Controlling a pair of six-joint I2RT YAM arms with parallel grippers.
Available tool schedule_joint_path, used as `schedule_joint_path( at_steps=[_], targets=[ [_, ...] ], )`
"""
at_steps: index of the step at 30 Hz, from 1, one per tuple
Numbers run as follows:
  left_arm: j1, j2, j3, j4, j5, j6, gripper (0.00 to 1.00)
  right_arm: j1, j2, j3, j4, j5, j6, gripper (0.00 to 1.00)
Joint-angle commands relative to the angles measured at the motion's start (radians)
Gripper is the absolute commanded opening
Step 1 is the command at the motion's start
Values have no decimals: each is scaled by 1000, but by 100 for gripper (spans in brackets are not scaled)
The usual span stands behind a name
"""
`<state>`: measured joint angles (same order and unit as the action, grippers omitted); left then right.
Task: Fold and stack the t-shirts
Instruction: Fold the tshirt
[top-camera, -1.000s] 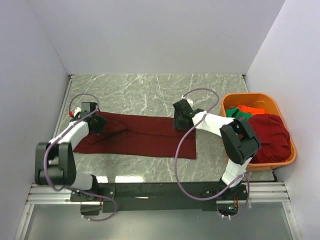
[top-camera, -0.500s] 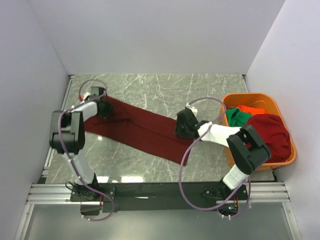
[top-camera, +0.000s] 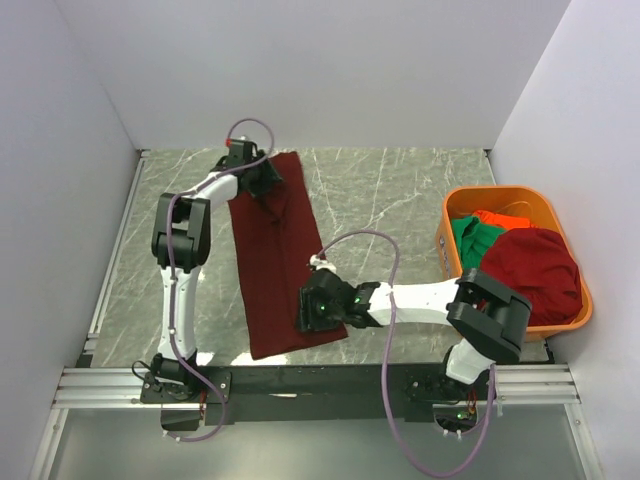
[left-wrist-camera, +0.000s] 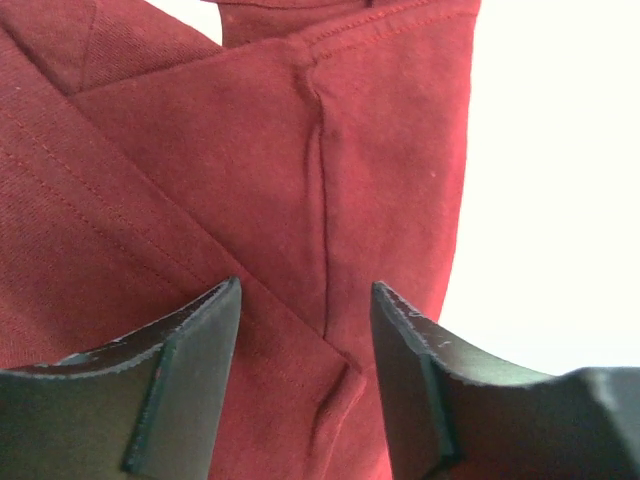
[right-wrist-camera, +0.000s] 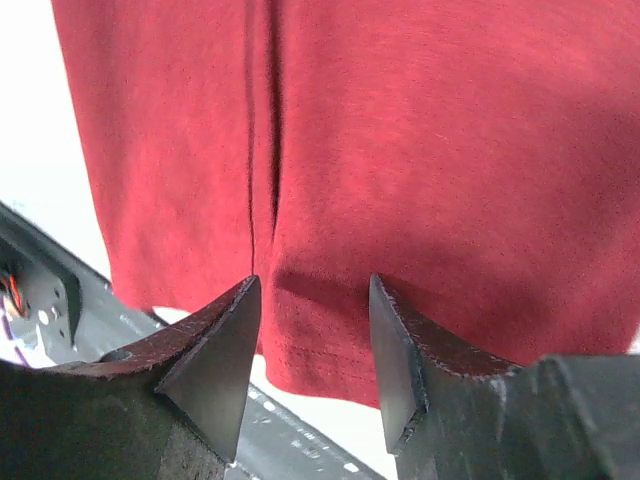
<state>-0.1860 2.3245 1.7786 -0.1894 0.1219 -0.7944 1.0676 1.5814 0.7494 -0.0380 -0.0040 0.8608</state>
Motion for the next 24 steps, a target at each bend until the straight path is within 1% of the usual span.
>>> schedule_joint_path(
  at_steps=[1,6,8,10,11,12,13,14,15,16,17,18,19,20,21,22,23,24],
  targets=[
    [-26,67,7,-18,195,87,63,25,35,56,-131,-13,-14,55],
    [-9,12,87,30,300,141,67,2,-35,143,-209,56,-87,56],
    [12,-11,111,53,347,136,68,-44,-64,172,-215,71,-106,56],
    [31,-60,110,76,380,107,67,-102,-99,197,-197,33,-127,55],
    [48,-82,101,82,381,89,66,-189,-107,205,-182,9,-137,55],
    [56,-132,84,106,384,69,66,-231,-104,218,-162,-29,-157,54],
    [63,-161,29,126,390,23,65,-277,-98,256,-142,-46,-164,54],
    [66,-193,0,145,390,5,64,-343,-66,283,-99,-83,-177,54],
    [68,-259,-24,115,327,-8,63,-377,-39,315,-79,-105,-199,54],
    [63,-293,-75,87,282,-34,62,-405,-5,396,-54,-131,-207,54],
    [62,-327,-109,73,251,-49,61,-428,74,442,-45,-163,-210,53],
    [62,-399,-146,36,196,-64,57,-470,119,490,-36,-187,-210,53],
    [59,-440,-238,19,156,-106,51,-488,165,578,-11,-209,-209,53],
    [60,-486,-295,22,133,-124,49,-503,254,622,-1,-227,-203,53],
    [62,-579,-348,28,118,-132,48,-529,299,664,6,-278,-181,53],
    [63,-626,-423,-10,52,-143,48,-538,340,730,24,-307,-171,53],
    [63,-670,-454,-28,27,-140,48,-547,412,758,74,-336,-154,53],
    [63,-750,-484,-41,16,-128,49,-551,448,783,93,-358,-119,53]
  ],
)
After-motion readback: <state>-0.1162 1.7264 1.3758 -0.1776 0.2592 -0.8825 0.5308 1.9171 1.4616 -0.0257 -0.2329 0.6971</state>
